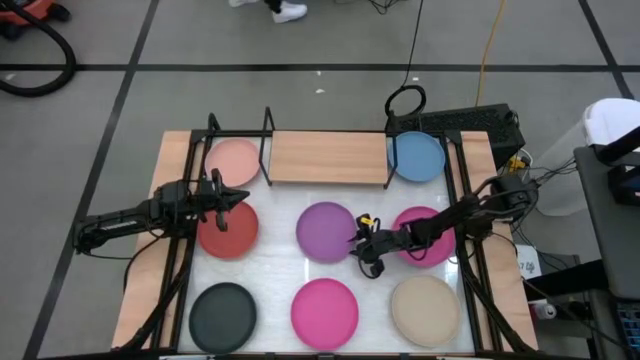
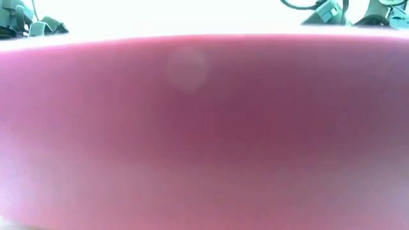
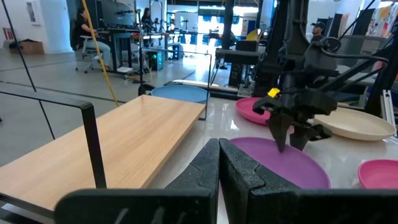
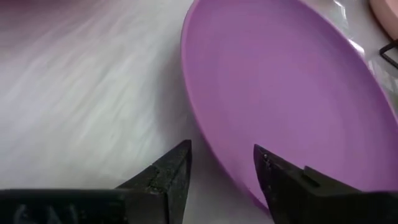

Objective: Place and stack plates onto a shelf
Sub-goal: Put the violet plate on the shelf

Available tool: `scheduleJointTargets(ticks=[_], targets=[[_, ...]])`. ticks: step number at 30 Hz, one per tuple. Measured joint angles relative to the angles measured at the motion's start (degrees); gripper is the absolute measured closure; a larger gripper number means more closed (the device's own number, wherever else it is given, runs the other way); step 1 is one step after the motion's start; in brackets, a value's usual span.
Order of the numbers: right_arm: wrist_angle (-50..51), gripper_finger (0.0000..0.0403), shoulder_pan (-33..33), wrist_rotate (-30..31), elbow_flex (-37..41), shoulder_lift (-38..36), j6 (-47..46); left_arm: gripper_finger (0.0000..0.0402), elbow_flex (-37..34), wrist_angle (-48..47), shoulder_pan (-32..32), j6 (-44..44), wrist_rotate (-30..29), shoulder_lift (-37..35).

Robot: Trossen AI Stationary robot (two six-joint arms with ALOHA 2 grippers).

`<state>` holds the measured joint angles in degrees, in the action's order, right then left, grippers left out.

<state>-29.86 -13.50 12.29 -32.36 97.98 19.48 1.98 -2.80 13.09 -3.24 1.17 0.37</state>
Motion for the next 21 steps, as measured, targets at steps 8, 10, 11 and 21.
scheduleJointTargets(ticks=[8,10,11,21], targets=[[-1.8,0.0357,-0.2,-0.5,0.1,0.3,3.3,0.0392,0.0,0.0,0.0,0.0,0.0,0.0],[-2.6,0.0389,-0.2,-0.1,0.2,-0.2,5.0,0.0392,0.0,0.0,0.0,0.0,0.0,0.0],[-3.1,0.0393,-0.1,0.0,0.2,-0.6,5.9,0.0392,0.0,0.0,0.0,0.0,0.0,0.0],[-6.3,0.0400,4.3,1.2,-1.4,-12.3,11.1,0.0392,0.0,0.0,0.0,0.0,0.0,0.0]])
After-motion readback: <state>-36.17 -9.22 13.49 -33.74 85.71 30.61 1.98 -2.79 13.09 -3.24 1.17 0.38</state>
